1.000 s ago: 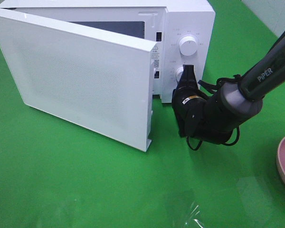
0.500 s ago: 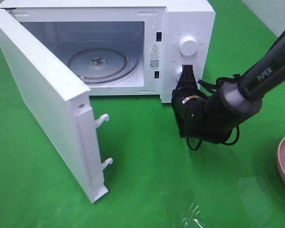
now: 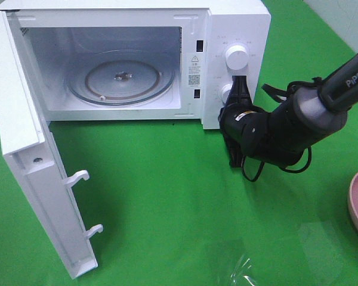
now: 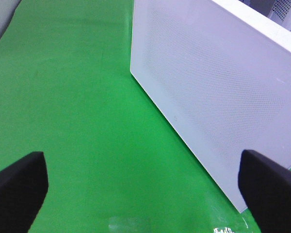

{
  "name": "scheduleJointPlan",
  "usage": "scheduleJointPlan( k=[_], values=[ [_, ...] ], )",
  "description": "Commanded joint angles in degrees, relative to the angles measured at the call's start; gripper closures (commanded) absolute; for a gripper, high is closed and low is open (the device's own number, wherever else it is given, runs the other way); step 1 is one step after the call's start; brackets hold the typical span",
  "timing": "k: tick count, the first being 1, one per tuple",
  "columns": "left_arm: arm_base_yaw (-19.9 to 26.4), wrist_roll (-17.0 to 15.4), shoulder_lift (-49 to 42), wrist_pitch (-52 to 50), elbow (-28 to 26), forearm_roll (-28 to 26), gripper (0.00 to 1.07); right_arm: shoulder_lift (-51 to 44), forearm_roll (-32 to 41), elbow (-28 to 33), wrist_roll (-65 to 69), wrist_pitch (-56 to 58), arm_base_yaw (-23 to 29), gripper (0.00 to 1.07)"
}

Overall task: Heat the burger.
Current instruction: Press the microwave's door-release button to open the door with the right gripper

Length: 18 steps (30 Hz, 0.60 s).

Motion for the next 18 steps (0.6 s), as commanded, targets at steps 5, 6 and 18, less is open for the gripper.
scheduleJointPlan(
  k=[5,6,18],
  values=[
    [0.2,0.0,-0.8,-0.6,0.2,-0.3,0.07,-5.2,-3.2,1.7,-1.8,-2.5,-1.3,1.06],
    [0.2,0.0,-0.8,-0.6,0.2,-0.3,0.07,-6.3,-3.2,2.7,-3.6,0.1,-1.3,1.06],
    [0.2,0.0,-0.8,-0.6,0.2,-0.3,0.07,-11.8,-8.9,9.3,-12.0,9.6,-1.3,1.07]
  ],
)
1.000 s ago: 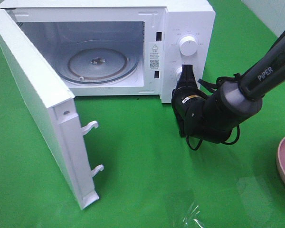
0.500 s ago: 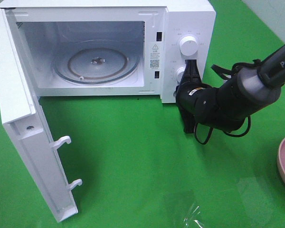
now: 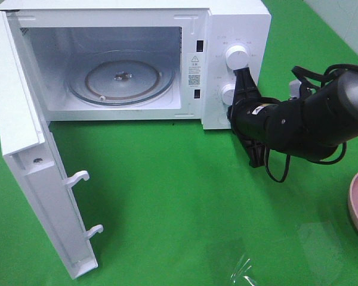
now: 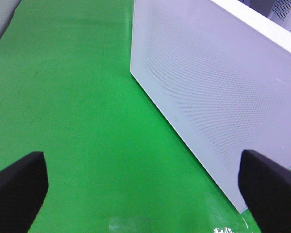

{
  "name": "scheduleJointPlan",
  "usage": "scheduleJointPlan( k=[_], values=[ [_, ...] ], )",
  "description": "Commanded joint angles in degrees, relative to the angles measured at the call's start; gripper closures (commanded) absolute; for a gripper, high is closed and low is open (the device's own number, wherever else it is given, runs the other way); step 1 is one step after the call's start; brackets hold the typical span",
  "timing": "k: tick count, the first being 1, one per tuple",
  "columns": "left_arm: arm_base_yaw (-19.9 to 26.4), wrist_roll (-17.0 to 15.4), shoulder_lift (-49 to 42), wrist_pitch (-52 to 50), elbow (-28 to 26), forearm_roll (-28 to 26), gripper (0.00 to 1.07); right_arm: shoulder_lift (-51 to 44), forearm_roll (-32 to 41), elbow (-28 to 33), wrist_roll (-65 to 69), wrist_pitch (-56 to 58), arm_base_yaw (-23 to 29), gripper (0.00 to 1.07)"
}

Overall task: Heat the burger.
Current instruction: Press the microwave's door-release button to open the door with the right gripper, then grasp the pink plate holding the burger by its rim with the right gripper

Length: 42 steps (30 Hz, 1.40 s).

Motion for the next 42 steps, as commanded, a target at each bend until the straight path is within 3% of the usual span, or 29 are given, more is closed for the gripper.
scheduleJointPlan(
  k=[1,9,19,23,26,30,33,39,41,42],
  values=[
    [0.2,0.0,-0.8,-0.6,0.2,-0.3,0.07,-3.5,-6.1,3.2,-2.9,4.0,-0.4,1.07],
    [0.2,0.0,-0.8,-0.6,0.2,-0.3,0.07,-8.9,-11.5,6.8,-8.1,10.5,-0.4,1.05],
    [0.2,0.0,-0.8,-0.6,0.2,-0.3,0.07,-16.0,-18.0,6.8,-25.8,26.6,-0.4,1.02],
    [0.2,0.0,-0.8,-0.6,0.2,-0.3,0.07,-19.2,-24.4,6.8,-30.4,38.4,-0.4,1.01],
    [0.2,0.0,-0.8,-0.6,0.2,-0.3,0.07,-19.7,-26.0,6.8,-30.5,40.0,-0.4,1.00],
    [0.2,0.0,-0.8,-0.6,0.2,-0.3,0.07,-23.9,-36.3,6.7,-30.7,50.9,-0.4,0.98],
    [0.2,0.0,-0.8,-0.6,0.2,-0.3,0.07,-24.6,-37.9,6.7,-30.9,52.4,-0.4,0.97],
    [0.2,0.0,-0.8,-0.6,0.2,-0.3,0.07,-29.0,-41.6,6.6,-37.4,62.5,-0.4,0.83],
    [0.2,0.0,-0.8,-0.6,0.2,-0.3,0.07,-32.5,-42.8,6.6,-40.6,66.2,-0.6,0.59],
    [0.2,0.0,-0.8,-0.6,0.2,-0.3,0.07,-32.5,-42.8,6.6,-40.6,66.2,-0.6,0.59]
  ],
)
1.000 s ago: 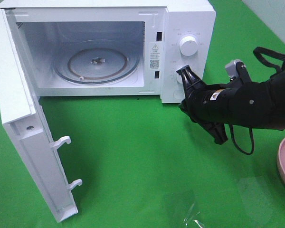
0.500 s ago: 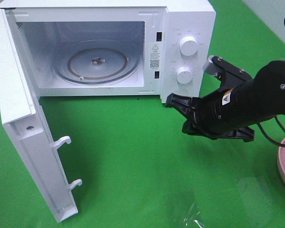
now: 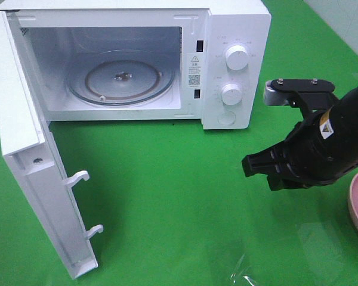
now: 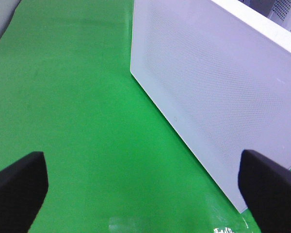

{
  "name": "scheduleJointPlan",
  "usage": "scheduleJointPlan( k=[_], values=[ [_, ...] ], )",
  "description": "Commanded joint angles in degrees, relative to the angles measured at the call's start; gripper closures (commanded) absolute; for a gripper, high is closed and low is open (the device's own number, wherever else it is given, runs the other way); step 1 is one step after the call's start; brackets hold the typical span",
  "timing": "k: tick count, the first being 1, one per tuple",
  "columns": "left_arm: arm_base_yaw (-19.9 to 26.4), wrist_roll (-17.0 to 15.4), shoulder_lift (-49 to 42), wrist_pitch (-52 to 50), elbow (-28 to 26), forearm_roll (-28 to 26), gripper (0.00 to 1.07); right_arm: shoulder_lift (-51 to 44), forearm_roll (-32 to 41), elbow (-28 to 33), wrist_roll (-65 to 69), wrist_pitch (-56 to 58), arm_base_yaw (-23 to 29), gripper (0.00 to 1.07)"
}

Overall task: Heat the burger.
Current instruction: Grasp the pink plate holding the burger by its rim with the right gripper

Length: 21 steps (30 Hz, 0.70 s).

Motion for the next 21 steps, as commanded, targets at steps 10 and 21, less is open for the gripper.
scheduleJointPlan(
  k=[10,21],
  values=[
    [0.2,0.0,-0.8,-0.6,0.2,-0.3,0.07,-7.0,-7.4,-0.1,-2.8,11.4,-2.1,0.08],
    [0.2,0.0,-0.8,-0.6,0.2,-0.3,0.07,-7.0,-7.0,-0.1,-11.8,17.8,-14.8,0.12]
  ],
)
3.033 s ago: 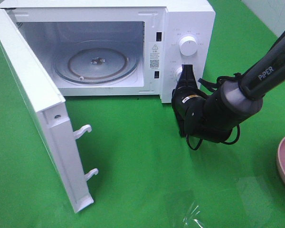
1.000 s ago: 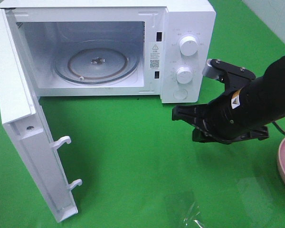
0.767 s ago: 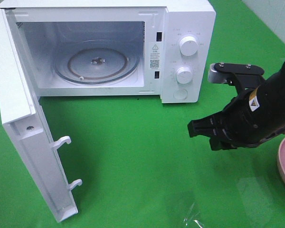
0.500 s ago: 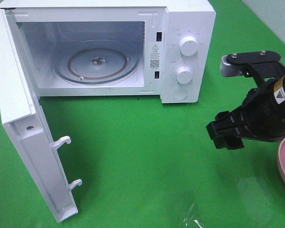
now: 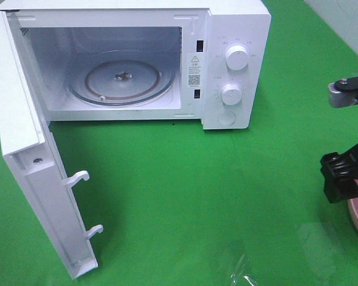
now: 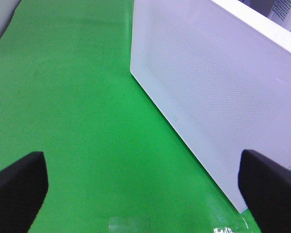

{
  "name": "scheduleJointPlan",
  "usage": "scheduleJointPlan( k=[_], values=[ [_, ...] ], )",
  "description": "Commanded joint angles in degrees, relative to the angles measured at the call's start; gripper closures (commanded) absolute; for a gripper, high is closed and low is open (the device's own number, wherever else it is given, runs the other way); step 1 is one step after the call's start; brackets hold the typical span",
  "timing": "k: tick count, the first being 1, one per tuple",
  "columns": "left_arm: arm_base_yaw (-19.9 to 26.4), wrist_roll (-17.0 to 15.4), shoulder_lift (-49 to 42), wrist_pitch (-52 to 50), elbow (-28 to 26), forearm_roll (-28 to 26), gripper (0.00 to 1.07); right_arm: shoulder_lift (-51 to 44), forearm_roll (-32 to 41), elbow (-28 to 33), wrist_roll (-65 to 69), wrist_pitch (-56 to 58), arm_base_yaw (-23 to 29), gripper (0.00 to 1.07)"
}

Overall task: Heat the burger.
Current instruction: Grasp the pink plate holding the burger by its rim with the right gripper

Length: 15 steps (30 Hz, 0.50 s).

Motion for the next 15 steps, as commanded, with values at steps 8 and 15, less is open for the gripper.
scheduleJointPlan(
  k=[8,15],
  values=[
    [0.2,0.0,-0.8,-0.6,0.2,-0.3,0.07,-0.2,3.3,-0.1,-6.9,1.3,-7.4,0.14],
    [0.2,0.0,-0.8,-0.6,0.2,-0.3,0.07,3.2,4.1,-0.1,-8.4,-0.3,-8.5,0.17]
  ],
)
